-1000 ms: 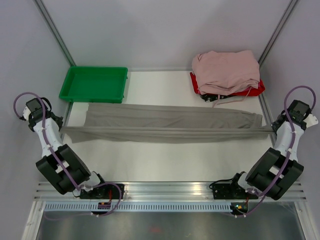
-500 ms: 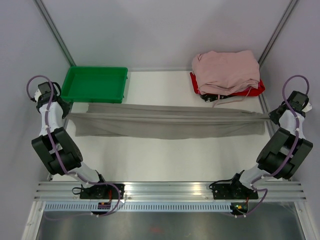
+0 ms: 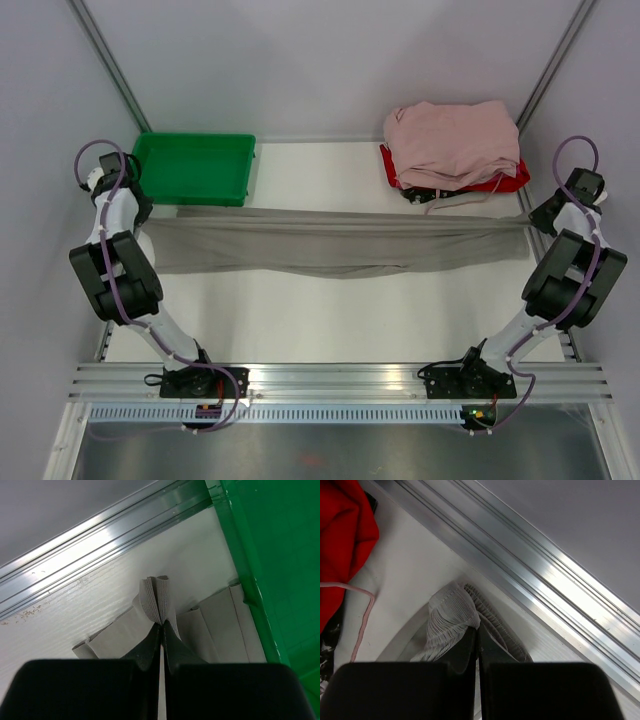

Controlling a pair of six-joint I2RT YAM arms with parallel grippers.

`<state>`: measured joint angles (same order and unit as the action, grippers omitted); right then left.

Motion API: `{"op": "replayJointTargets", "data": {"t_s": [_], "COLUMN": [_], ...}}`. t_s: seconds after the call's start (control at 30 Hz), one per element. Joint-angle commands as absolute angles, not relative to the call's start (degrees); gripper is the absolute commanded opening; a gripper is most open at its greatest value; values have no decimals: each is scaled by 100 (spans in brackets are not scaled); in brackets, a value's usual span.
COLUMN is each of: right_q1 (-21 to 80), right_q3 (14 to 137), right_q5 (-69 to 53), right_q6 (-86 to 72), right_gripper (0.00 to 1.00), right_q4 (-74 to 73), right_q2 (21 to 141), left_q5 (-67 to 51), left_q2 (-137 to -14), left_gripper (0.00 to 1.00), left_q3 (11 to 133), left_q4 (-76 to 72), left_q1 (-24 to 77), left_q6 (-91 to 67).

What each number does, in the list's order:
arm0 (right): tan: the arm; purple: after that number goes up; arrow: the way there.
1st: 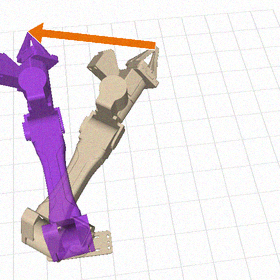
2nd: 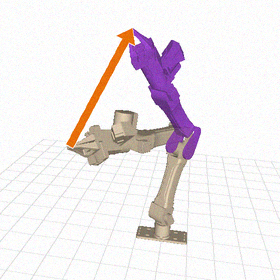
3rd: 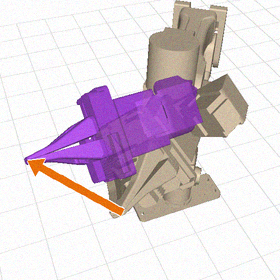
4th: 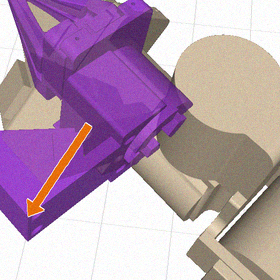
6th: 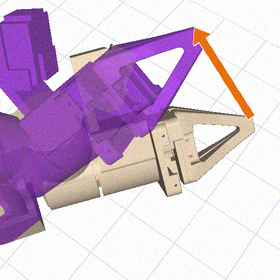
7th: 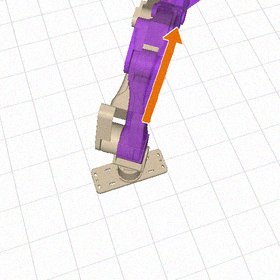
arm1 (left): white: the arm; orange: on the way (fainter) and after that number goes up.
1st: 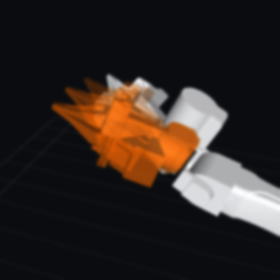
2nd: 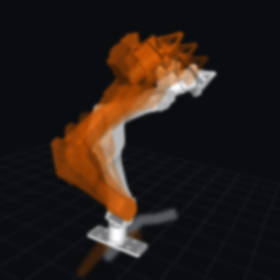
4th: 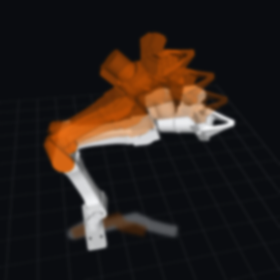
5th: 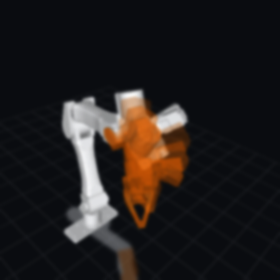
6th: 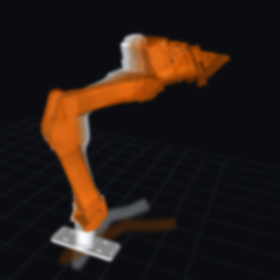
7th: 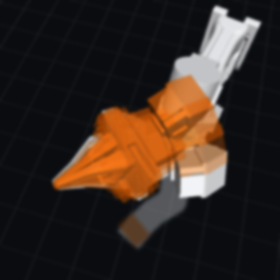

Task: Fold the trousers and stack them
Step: Fold the trousers

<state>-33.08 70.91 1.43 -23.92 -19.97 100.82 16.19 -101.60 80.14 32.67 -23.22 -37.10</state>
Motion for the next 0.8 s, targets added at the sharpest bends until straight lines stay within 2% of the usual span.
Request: {"op": "replayJointTargets", "data": {"t_s": [0.0, 0.2, 0.3, 0.33, 0.37, 0.5, 0.63, 0.77], "right_q1": [-3419, -3419, -3419, -3410, -3401, -3331, -3174, -2980], "right_q3": [7549, 7822, 7910, 7936, 7980, 8121, 8489, 8850], "right_q5": [685, 835, 835, 783, 765, 625, 195, 27], "right_q6": [-2302, -2329, -2303, -2285, -2259, -2075, -1969, -1855], "right_gripper": [0, 2, 12, 19, 20, 20, 12, 12], "right_q4": [-1634, -1933, -2004, -2030, -2039, -1934, -1811, -1740], "right_q2": [10335, 10599, 10670, 10705, 10731, 10793, 11029, 11320], "left_q5": [2293, 2601, 2663, 2663, 2654, 2628, 2435, 2250], "left_q2": [-10370, -10608, -10635, -10643, -10644, -10600, -10512, -10547], "left_gripper": [2, 2, 2, 2, 2, 6, 10, 13], "left_q3": [8445, 8657, 8675, 8684, 8692, 8701, 8666, 8736], "left_q4": [3145, 3647, 3691, 3700, 3744, 3718, 3420, 3165], "left_q1": [-2408, -2417, -2408, -2408, -2408, -2408, -2408, -2408], "left_q6": [-4007, -4105, -4043, -4026, -4025, -3964, -3701, -3534]}}
